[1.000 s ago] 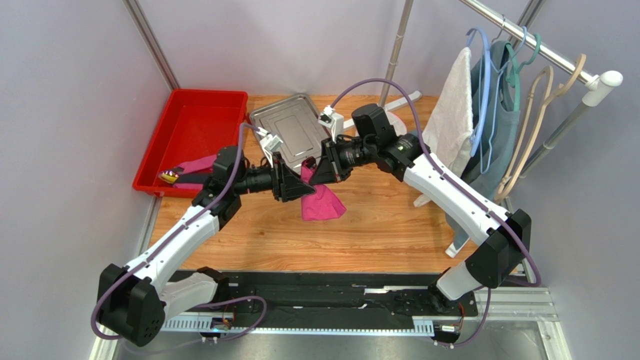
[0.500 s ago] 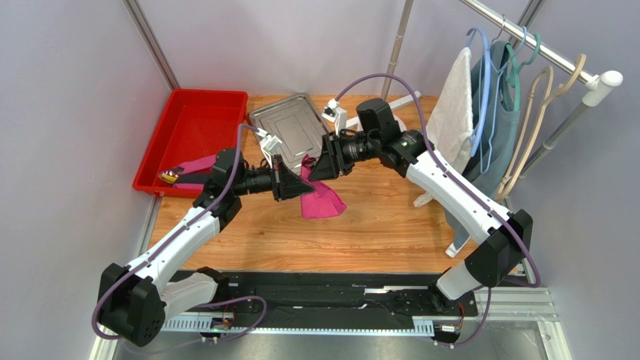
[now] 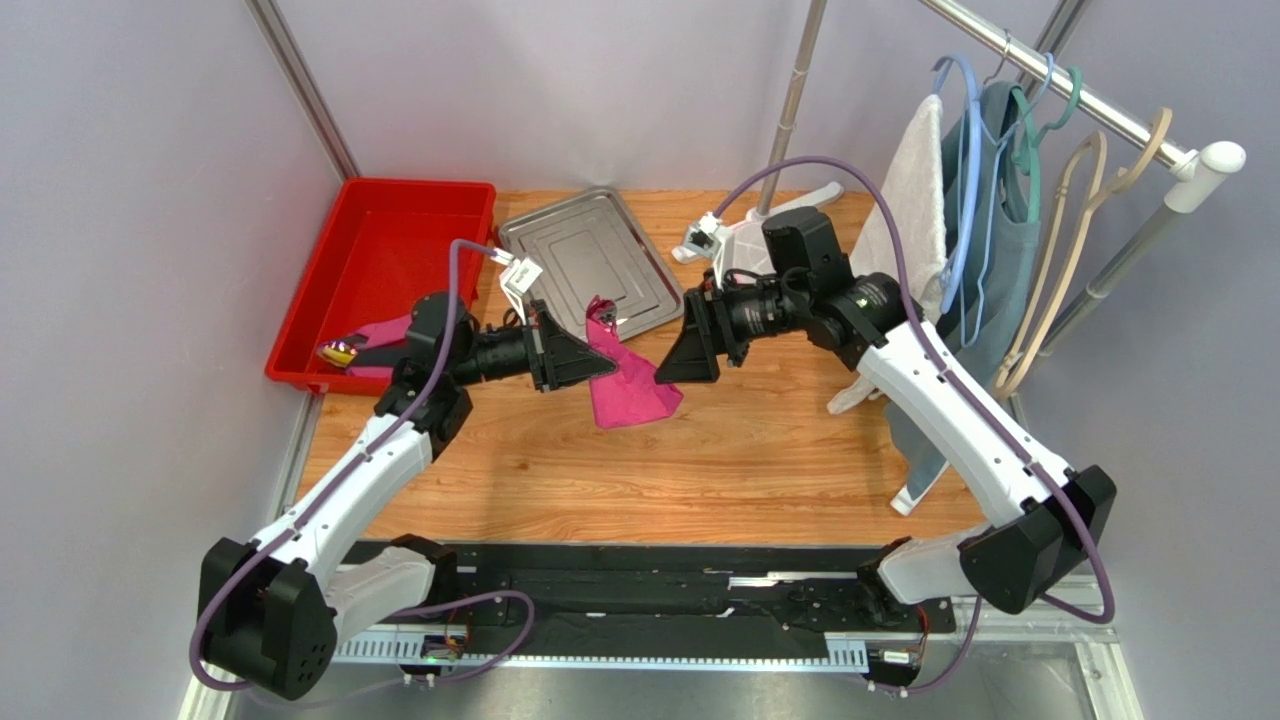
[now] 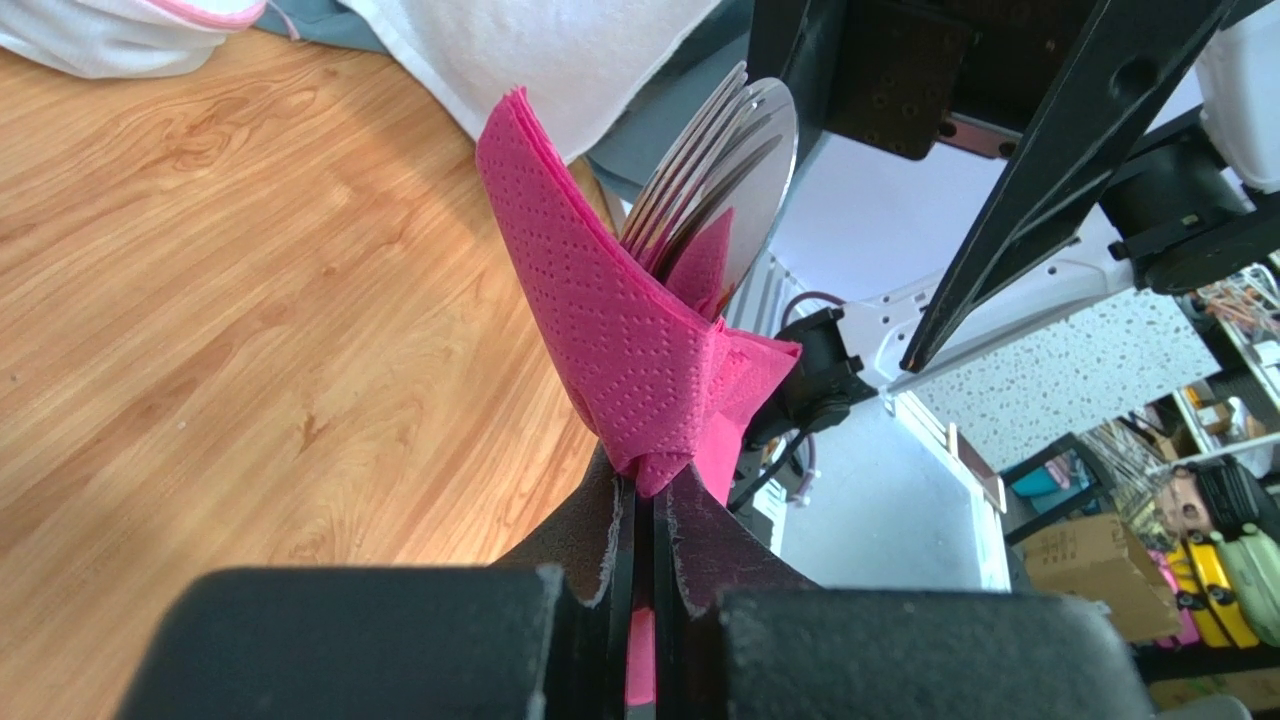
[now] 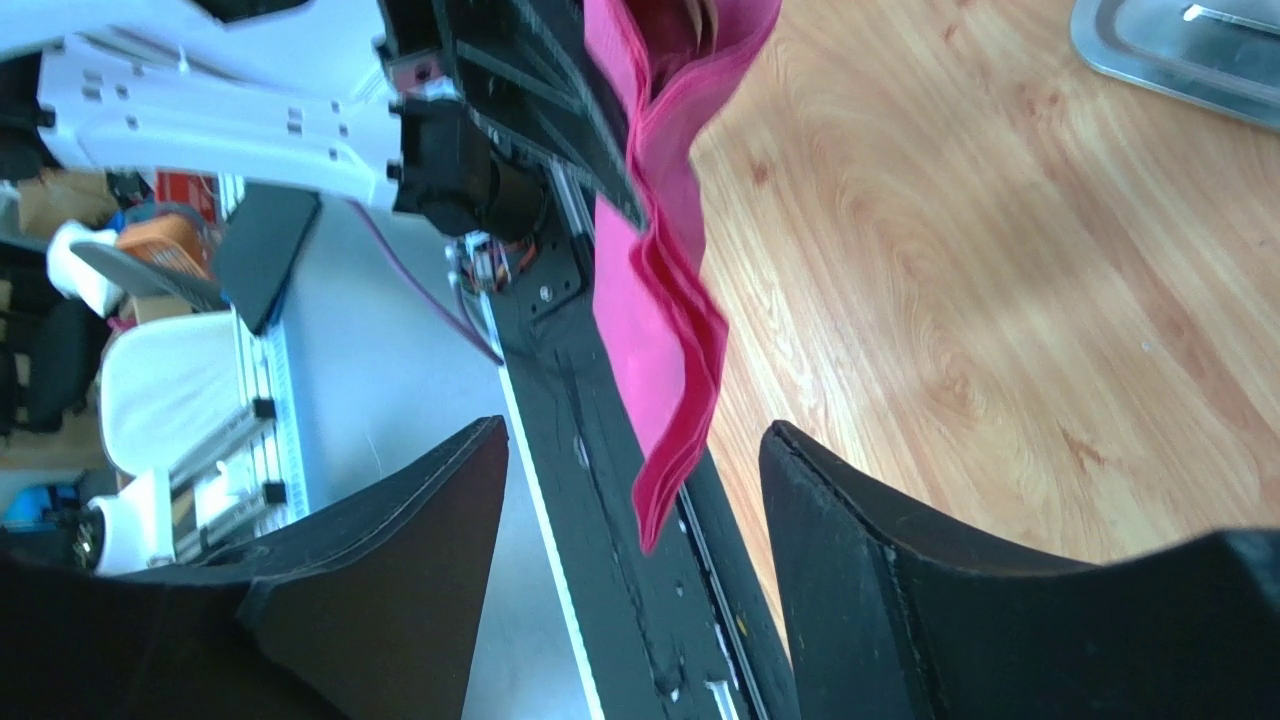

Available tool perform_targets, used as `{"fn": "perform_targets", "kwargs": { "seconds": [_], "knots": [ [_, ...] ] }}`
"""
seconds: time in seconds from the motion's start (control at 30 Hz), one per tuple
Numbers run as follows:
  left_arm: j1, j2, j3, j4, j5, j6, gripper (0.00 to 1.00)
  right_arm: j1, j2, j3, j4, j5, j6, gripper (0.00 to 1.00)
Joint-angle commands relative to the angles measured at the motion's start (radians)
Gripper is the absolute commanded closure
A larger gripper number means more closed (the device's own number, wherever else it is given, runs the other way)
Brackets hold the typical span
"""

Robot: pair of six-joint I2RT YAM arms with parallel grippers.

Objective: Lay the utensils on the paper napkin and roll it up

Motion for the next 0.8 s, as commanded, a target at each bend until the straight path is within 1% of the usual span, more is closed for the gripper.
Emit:
{"fn": "perform_targets", "kwargs": {
  "seconds": [0.0, 0.2, 0.27, 0.37, 0.4, 0.47, 0.5, 0.53, 0.57, 0.7, 0.77],
  "knots": [
    [0.008, -0.031, 0.057, 0.068, 0.037, -0.033, 1.00, 0.003, -0.063, -0.038, -0.049, -0.021, -0.102, 0.35],
    [0.008, -0.028, 0.064, 0.099, 0.044, -0.064, 1.00, 0.005, -0.073, -0.061, -0.055, -0.018, -0.118, 0.35],
    [0.008, -0.028, 0.064, 0.101, 0.046, -0.067, 1.00, 0.006, -0.070, -0.065, -0.052, -0.026, -0.116, 0.37],
    [0.008, -0.030, 0.064, 0.114, 0.053, -0.080, 1.00, 0.006, -0.064, -0.064, -0.038, -0.033, -0.113, 0.48],
    [0.006, -0.030, 0.061, 0.123, 0.058, -0.094, 1.00, 0.008, -0.060, -0.061, -0.037, -0.036, -0.113, 0.61],
    [0.008, -0.034, 0.061, 0.140, 0.064, -0.105, 1.00, 0.006, -0.049, -0.055, -0.037, -0.039, -0.118, 0.82],
    [0.008, -0.036, 0.061, 0.150, 0.067, -0.120, 1.00, 0.006, -0.046, -0.053, -0.040, -0.039, -0.116, 0.97],
    [0.008, -0.039, 0.061, 0.166, 0.075, -0.131, 1.00, 0.008, -0.041, -0.049, -0.043, -0.033, -0.116, 1.00],
    [0.006, -0.040, 0.061, 0.182, 0.084, -0.143, 1.00, 0.008, -0.032, -0.044, -0.044, -0.024, -0.143, 1.00],
    [0.006, -0.046, 0.047, 0.287, 0.112, -0.266, 1.00, 0.008, -0.015, -0.053, -0.012, 0.007, -0.161, 1.00],
    [0.005, -0.052, 0.049, 0.332, 0.125, -0.300, 1.00, 0.008, -0.007, -0.056, 0.015, 0.013, -0.156, 1.00]
  ]
}}
